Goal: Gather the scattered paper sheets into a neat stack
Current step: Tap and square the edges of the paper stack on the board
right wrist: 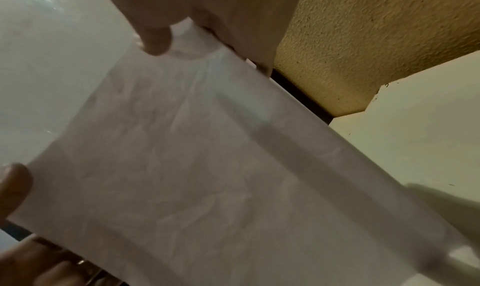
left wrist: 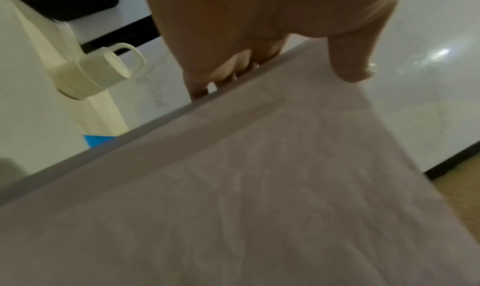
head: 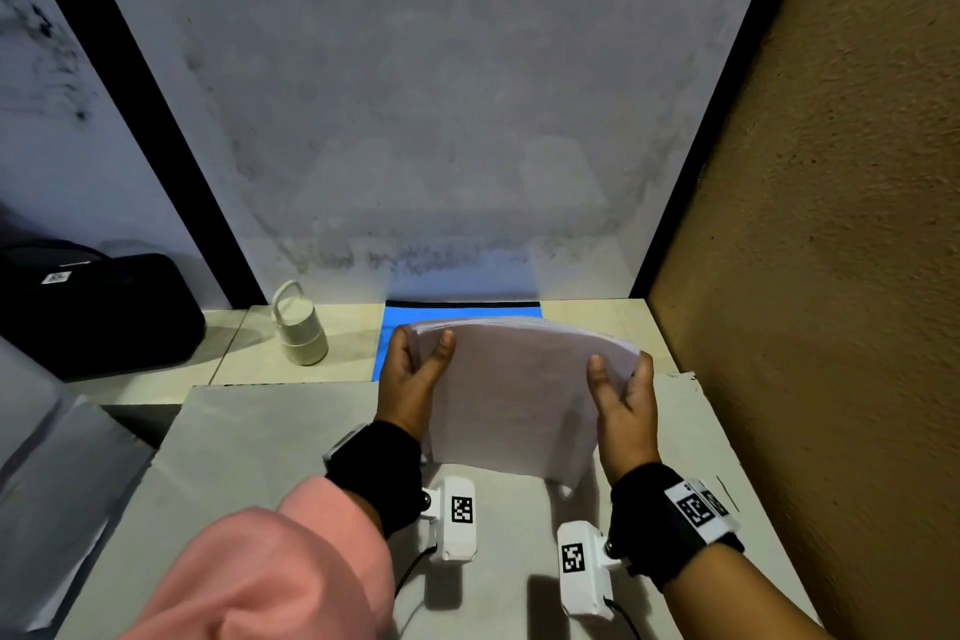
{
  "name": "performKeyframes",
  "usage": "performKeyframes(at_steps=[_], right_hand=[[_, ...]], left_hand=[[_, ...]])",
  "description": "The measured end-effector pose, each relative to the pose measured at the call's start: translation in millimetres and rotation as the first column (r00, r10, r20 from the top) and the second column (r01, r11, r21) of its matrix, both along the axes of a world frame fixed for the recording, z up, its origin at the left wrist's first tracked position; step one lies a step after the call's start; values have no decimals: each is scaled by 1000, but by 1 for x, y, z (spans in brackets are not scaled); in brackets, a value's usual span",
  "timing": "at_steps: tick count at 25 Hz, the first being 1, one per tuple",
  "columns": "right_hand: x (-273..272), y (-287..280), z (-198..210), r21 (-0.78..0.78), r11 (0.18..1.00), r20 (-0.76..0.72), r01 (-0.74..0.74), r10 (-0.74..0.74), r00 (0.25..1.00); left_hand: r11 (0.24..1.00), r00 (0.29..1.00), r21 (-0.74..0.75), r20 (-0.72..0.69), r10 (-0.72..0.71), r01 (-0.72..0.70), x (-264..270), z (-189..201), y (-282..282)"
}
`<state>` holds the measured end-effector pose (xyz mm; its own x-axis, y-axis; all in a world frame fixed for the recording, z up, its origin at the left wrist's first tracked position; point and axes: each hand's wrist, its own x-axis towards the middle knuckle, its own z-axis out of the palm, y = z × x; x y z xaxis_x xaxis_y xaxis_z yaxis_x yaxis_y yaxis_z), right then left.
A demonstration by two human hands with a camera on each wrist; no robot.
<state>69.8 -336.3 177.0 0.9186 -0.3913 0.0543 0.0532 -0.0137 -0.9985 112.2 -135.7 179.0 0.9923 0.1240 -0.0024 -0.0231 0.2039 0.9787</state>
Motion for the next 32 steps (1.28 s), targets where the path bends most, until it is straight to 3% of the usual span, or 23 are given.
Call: performKeyframes(at_steps=[4, 8, 12, 24, 28, 32], right_hand=[[-6, 8, 0, -12, 1000, 75, -1, 2, 997], [-6, 8, 1, -3, 999, 114, 42, -41, 993], [-6, 8, 7, 4, 998, 112, 66, -66, 991], [-4, 4, 8, -67, 995, 174, 77, -64, 983], [-8, 9, 3, -421, 891, 305, 169, -37, 952], [-11, 12, -2, -488, 855, 277, 174, -37, 960]], left_hand=[[999, 999, -20, -25, -30, 29, -8, 1, -5], [998, 999, -44, -4, 43, -43, -6, -1, -7], [999, 998, 4, 36, 44, -44, -6, 0, -8], [997, 997, 4, -16, 72, -72, -3, 7, -11], [993, 994, 26, 16, 111, -111, 1, 15, -17], [977, 977, 19, 35, 210, -211, 6, 20, -18]])
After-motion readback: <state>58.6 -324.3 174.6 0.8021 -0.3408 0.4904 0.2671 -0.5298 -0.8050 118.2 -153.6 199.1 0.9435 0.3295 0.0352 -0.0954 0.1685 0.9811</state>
